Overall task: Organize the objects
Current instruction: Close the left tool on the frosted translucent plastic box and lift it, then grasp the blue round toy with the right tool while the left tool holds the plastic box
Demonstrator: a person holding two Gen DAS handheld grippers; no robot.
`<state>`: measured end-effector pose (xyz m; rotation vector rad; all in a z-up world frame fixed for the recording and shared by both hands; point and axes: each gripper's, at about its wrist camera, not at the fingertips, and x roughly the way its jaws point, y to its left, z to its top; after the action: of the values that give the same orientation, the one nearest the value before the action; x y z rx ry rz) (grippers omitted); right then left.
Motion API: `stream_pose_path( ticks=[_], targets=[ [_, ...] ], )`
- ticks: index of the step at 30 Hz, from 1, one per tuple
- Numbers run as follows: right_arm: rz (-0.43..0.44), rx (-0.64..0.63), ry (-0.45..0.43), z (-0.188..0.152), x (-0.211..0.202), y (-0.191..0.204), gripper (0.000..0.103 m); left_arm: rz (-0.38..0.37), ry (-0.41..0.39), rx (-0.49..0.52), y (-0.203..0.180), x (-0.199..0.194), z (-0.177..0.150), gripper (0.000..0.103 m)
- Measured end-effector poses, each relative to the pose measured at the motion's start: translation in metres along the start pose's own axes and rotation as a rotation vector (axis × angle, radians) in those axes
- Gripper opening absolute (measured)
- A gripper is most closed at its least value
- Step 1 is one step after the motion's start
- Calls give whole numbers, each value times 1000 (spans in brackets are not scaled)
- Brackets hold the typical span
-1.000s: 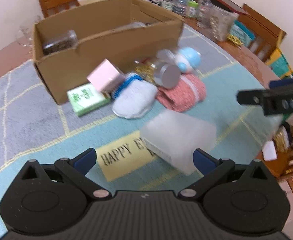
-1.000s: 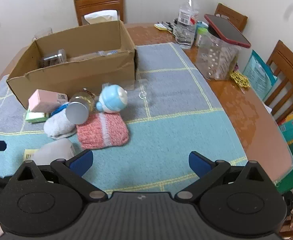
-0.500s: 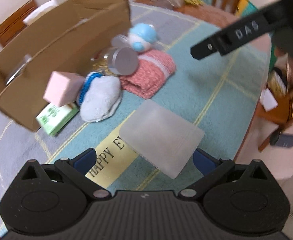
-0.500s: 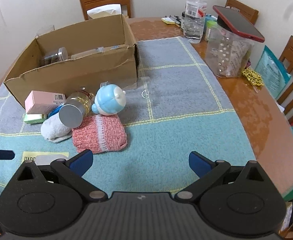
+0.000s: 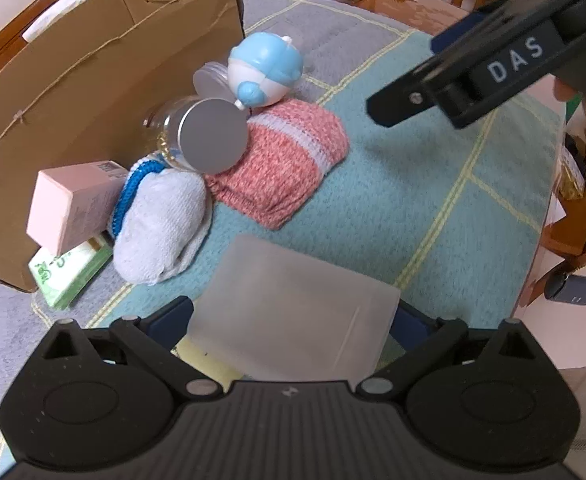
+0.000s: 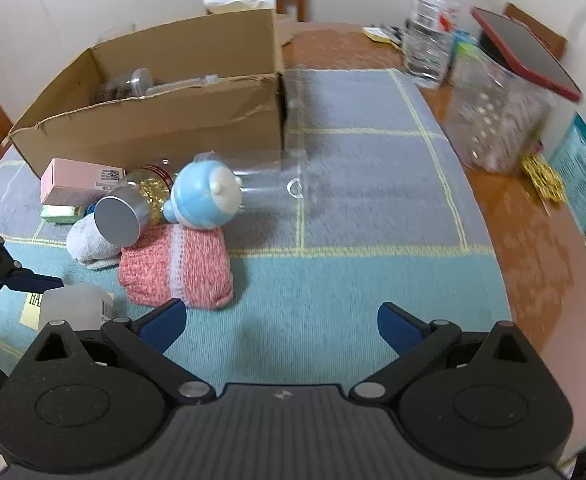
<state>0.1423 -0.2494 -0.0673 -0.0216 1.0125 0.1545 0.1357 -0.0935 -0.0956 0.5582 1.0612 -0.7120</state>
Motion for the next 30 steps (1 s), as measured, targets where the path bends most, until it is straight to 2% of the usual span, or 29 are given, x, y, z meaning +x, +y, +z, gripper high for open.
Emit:
stream_pose_path(
  ticks=[5, 11, 17, 21, 24, 30],
  targets=[
    [29, -73, -5, 14, 7, 6, 103, -15, 1, -52, 2, 1, 2, 96],
    [55, -140, -22, 24, 10, 17, 103, 32, 10, -144, 6, -1, -3, 96],
    [72, -171, -18, 32, 18, 26, 103, 101, 41, -343, 26, -8, -22, 96],
    [81, -189, -16, 36, 22, 32, 103, 84, 62, -472, 41, -13, -34, 96],
    [88, -207, -13, 39, 25, 37, 103, 70, 53, -473, 41, -17, -36, 97],
    [89, -256, -18, 44, 30, 45, 103, 68, 42, -364, 34, -20, -30, 97]
  ],
)
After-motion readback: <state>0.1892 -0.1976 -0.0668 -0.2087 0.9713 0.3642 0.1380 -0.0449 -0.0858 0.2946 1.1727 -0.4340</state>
